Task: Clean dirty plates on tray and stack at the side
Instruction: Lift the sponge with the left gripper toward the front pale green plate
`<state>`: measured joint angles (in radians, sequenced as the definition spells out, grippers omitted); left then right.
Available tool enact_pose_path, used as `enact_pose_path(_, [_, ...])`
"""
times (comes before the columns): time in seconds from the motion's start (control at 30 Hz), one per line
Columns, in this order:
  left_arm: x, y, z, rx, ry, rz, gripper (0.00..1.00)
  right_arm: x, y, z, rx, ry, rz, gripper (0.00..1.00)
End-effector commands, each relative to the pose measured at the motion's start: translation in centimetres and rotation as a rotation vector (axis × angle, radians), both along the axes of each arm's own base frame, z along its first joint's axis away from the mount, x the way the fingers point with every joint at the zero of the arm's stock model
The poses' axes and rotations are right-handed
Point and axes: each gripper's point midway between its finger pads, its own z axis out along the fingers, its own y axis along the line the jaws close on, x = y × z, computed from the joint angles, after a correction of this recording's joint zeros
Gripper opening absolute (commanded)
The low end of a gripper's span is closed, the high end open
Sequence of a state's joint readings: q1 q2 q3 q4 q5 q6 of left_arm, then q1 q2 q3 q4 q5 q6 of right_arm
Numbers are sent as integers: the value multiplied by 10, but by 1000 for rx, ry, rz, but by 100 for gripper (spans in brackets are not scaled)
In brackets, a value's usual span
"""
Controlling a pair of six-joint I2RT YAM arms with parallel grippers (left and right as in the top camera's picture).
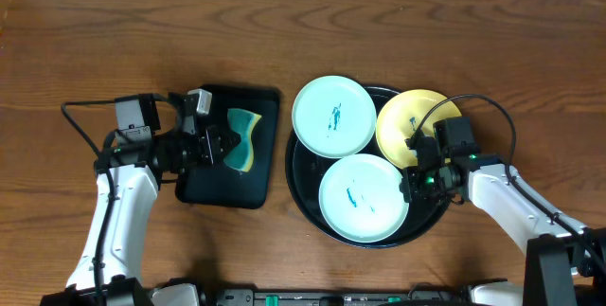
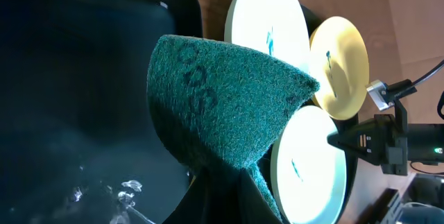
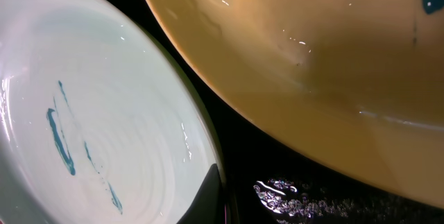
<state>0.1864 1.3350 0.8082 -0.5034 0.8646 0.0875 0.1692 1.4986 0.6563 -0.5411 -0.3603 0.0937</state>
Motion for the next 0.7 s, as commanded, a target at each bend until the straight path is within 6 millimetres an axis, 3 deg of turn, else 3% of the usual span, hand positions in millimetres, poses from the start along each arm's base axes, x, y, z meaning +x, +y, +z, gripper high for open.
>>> enact_pose_path(0.0, [6,4,-1,25,-36,1,8,2,4,1,11,-5,16,1])
enact_pose_path(0.3, [18,39,-29,414,52,273,7,2,5,1,12,-7,16,1])
enact_pose_path(0.5, [14,24,-44,627,67,313,7,2,5,1,12,-7,16,1])
enact_pose_path(0.67, [8,8,-66,661,126,286,7,2,5,1,12,-6,16,1])
